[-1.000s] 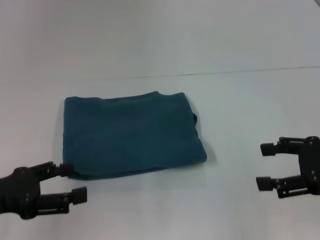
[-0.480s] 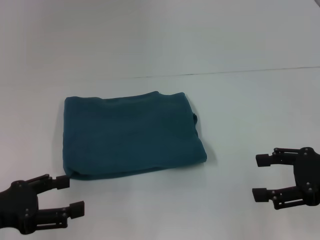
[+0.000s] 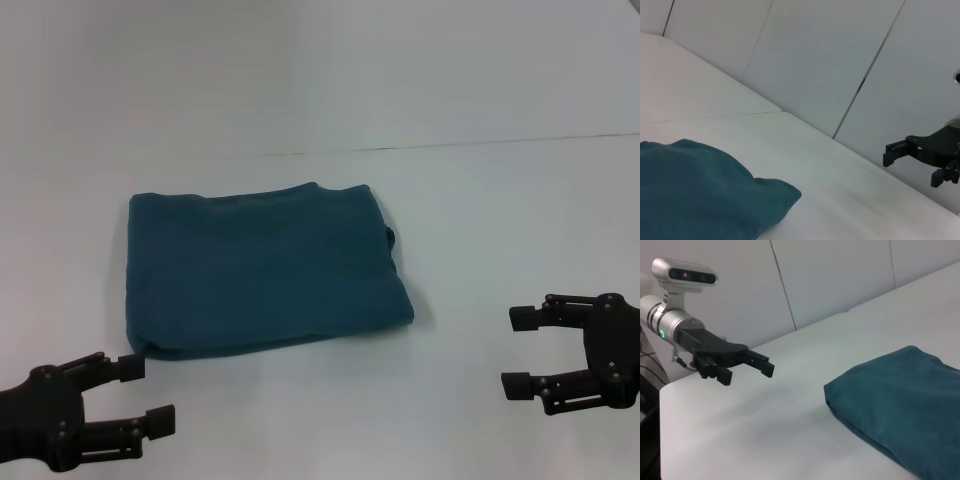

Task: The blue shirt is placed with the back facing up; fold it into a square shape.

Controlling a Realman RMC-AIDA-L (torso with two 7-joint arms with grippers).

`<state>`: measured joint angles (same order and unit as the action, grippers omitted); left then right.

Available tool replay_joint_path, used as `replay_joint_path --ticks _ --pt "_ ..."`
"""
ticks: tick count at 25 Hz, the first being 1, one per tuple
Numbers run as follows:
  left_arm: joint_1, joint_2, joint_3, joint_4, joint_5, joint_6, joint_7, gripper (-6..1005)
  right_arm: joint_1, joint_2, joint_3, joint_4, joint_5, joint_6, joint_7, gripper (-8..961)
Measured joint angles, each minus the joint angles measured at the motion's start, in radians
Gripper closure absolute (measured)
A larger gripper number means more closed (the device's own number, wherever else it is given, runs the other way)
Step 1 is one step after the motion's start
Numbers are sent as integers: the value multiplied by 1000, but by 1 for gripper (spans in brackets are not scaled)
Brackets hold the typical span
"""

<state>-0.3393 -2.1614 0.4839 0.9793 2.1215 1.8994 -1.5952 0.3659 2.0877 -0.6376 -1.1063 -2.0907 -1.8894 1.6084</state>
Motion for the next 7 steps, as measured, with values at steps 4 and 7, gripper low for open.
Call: replay_joint_path --ticks 4,7 --pt "0 0 -2 -6 0 0 6 36 2 0 1 0 0 0 0 7" --pt "0 0 -3 -12 0 -5 13 36 4 0 1 0 1 0 -1 7"
